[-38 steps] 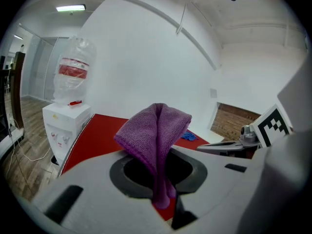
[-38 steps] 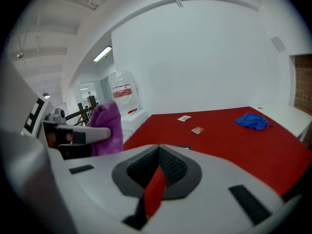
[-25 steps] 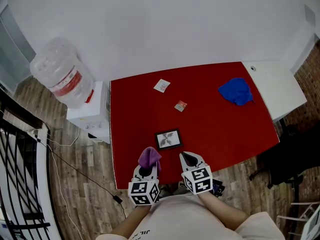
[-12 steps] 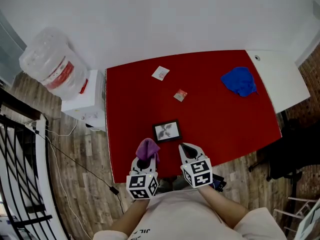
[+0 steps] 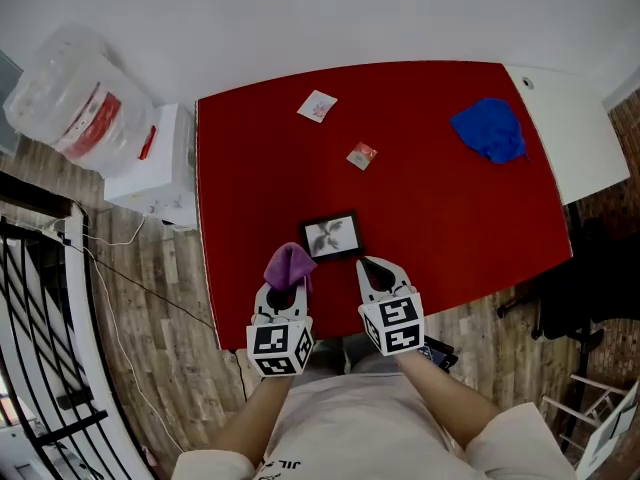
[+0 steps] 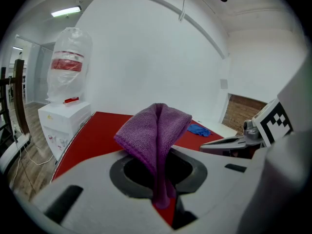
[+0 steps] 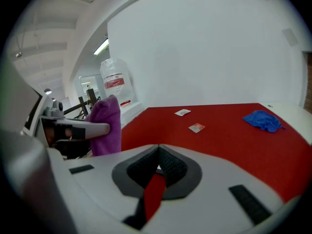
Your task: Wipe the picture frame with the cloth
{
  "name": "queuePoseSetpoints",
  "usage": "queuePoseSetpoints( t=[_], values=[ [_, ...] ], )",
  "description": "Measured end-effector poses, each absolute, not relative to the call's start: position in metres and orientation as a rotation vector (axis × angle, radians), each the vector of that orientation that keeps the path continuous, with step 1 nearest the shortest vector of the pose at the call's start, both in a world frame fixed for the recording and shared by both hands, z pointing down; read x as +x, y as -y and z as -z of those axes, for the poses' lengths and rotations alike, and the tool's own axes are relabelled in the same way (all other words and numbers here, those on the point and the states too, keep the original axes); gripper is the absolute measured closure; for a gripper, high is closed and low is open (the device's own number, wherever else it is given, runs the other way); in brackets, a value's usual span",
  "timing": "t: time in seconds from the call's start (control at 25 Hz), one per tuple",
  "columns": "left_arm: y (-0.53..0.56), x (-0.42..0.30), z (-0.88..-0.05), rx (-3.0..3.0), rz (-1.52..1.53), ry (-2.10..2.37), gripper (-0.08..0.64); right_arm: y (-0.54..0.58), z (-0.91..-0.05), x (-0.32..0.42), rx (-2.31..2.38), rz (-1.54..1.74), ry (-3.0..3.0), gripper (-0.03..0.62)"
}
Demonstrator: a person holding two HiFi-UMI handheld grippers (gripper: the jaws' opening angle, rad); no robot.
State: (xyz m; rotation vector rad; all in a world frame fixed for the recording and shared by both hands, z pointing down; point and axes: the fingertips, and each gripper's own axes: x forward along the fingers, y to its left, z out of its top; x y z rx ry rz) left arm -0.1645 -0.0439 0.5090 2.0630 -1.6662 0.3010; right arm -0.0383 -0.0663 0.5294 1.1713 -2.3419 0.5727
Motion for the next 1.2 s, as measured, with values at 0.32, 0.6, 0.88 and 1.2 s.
queuePoseSetpoints(
  t=[0.32,0.6,0.88,1.2],
  values=[
    [0.072,-0.164,-0.539,2.173,-0.508,1.609,0.497,0.068,-0.556,-0.044,1.162,-0.606,2.331,0.588],
    [0.119,-0.161,-0.602,2.42,-1.296,1.326,0.497,0.063,-0.571,-0.048,1.131,-0.622,2.322,0.588],
    [0.153,-0.161,-0.653,2.431,-1.755,1.033,0.497,0.049,-0.581,-0.05,1.106,-0.648,2.314,0.588],
    [0.147,-0.147,-0.675,2.418,-1.795,0.914,0.497,0.046,-0.588,-0.045,1.109,-0.676,2.307,0.588]
  ],
)
